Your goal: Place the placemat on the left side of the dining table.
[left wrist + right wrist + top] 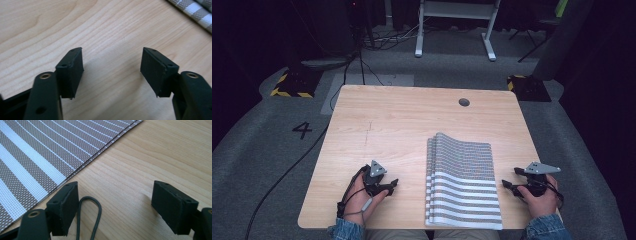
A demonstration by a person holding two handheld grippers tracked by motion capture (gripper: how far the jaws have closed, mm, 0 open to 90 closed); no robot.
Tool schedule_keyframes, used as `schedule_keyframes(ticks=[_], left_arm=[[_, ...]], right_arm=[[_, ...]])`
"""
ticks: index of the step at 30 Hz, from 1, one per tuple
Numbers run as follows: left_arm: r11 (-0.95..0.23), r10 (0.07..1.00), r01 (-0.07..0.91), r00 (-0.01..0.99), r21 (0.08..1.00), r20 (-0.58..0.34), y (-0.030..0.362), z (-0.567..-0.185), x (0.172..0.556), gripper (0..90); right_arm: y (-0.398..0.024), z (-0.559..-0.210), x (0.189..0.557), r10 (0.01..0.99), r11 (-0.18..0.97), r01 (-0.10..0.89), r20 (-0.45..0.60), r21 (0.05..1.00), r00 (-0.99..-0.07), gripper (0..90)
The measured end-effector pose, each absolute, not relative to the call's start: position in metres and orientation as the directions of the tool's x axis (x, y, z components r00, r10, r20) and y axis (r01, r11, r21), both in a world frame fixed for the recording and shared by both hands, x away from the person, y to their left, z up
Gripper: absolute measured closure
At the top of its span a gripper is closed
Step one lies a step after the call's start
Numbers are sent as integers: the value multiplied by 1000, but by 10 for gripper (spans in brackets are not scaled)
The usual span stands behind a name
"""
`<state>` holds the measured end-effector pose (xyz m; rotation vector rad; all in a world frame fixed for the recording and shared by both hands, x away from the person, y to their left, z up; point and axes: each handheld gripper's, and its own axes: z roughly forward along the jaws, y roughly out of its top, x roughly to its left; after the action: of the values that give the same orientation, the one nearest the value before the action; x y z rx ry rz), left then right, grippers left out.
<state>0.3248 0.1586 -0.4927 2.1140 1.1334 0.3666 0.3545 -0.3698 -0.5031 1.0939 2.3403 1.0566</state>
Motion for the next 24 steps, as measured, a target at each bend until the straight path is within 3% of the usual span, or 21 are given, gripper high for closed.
schedule_keyframes(ticks=[24], left_arm=[[-388, 689, 493, 717, 779, -110, 104, -435, 321, 346]], right_arm=[[-370, -503, 354, 768, 423, 508, 1, 750, -641, 223]])
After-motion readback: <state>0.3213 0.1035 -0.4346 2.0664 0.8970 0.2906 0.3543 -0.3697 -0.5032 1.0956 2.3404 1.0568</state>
